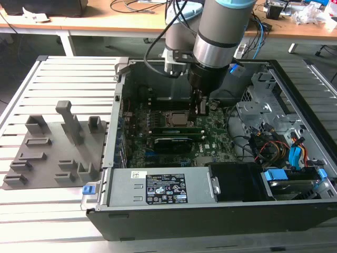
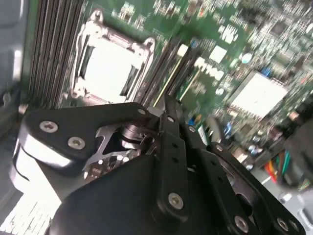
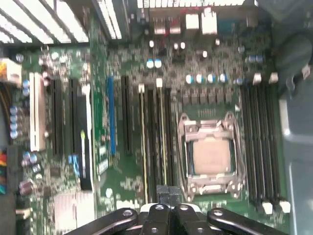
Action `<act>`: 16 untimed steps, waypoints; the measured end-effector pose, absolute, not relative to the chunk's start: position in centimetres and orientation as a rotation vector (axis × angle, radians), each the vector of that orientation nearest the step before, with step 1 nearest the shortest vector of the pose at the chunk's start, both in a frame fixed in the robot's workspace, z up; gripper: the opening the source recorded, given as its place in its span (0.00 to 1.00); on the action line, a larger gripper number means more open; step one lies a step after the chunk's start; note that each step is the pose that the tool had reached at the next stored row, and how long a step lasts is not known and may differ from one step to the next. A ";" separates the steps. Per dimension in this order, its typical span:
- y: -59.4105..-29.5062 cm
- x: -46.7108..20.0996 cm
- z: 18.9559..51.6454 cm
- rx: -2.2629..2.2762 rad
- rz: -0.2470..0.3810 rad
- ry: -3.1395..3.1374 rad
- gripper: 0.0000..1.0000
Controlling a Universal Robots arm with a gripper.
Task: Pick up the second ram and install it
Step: 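Press down the second ram until it locks into place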
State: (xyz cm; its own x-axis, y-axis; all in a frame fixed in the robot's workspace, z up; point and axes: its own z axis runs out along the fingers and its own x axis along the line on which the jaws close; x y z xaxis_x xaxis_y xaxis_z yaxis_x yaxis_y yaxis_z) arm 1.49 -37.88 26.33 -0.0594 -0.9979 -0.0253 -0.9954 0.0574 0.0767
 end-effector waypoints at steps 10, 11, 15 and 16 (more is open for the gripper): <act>-37.9 3.0 23.2 2.135 -0.119 -2.257 0.11; -37.9 3.0 23.1 2.135 -0.119 -2.256 0.11; -37.9 3.0 22.8 2.135 -0.120 -2.256 0.11; -37.9 3.0 22.8 2.136 -0.121 -2.256 0.11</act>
